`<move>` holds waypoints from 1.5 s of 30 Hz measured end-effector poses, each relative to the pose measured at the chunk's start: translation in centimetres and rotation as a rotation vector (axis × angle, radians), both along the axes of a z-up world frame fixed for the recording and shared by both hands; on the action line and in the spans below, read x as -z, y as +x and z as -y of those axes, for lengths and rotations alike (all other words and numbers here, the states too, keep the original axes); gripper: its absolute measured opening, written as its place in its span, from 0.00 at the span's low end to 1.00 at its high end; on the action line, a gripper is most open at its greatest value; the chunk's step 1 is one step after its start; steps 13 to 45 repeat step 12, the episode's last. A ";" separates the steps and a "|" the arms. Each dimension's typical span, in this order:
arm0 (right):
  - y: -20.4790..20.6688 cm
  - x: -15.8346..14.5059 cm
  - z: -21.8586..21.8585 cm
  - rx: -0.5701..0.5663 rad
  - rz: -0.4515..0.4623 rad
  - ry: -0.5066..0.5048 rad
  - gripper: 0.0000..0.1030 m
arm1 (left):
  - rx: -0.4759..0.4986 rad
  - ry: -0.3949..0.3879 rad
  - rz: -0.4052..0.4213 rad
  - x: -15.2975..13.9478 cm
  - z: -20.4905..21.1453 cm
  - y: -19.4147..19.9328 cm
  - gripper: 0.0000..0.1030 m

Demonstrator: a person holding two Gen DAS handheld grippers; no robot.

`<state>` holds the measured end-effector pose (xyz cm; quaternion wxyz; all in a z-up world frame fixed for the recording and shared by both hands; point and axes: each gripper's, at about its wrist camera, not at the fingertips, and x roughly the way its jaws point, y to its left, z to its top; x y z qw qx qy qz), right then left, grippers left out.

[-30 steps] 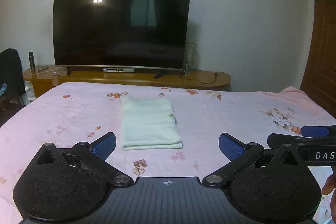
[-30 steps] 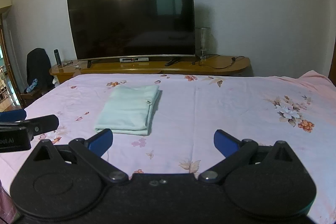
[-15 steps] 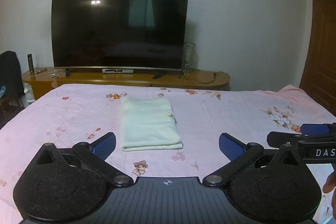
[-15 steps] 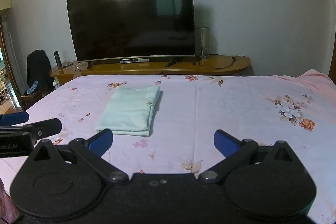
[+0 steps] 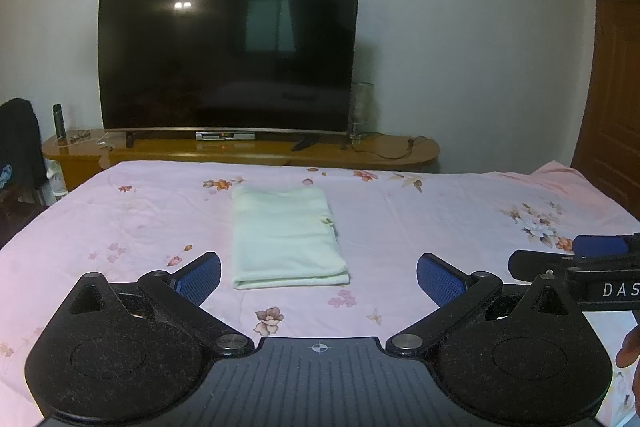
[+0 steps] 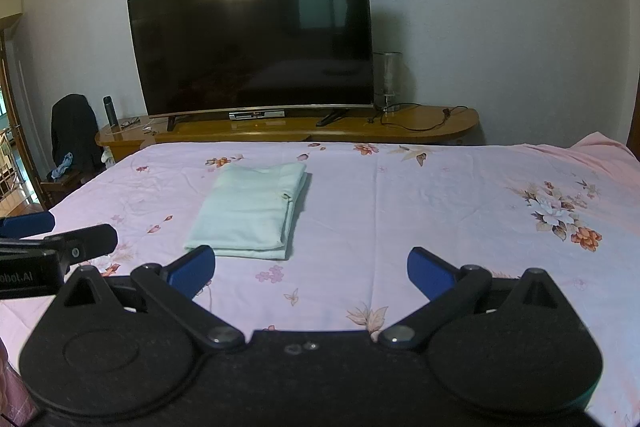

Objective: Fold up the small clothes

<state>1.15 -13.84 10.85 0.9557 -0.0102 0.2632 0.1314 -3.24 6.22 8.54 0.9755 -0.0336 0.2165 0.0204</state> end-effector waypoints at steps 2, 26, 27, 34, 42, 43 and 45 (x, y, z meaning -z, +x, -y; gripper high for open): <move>0.0 0.0 0.0 0.001 0.000 -0.003 1.00 | 0.004 0.000 0.001 0.0 0.0 0.0 1.00; 0.1 0.0 -0.3 -0.006 0.002 0.002 1.00 | 0.006 0.019 0.043 -0.1 0.2 -0.2 1.00; 0.1 0.0 -0.3 -0.006 0.002 0.002 1.00 | 0.006 0.019 0.043 -0.1 0.2 -0.2 1.00; 0.1 0.0 -0.3 -0.006 0.002 0.002 1.00 | 0.006 0.019 0.043 -0.1 0.2 -0.2 1.00; 0.1 0.0 -0.3 -0.006 0.002 0.002 1.00 | 0.006 0.019 0.043 -0.1 0.2 -0.2 1.00; 0.1 0.0 -0.3 -0.006 0.002 0.002 1.00 | 0.006 0.019 0.043 -0.1 0.2 -0.2 1.00; 0.1 0.0 -0.3 -0.006 0.002 0.002 1.00 | 0.006 0.019 0.043 -0.1 0.2 -0.2 1.00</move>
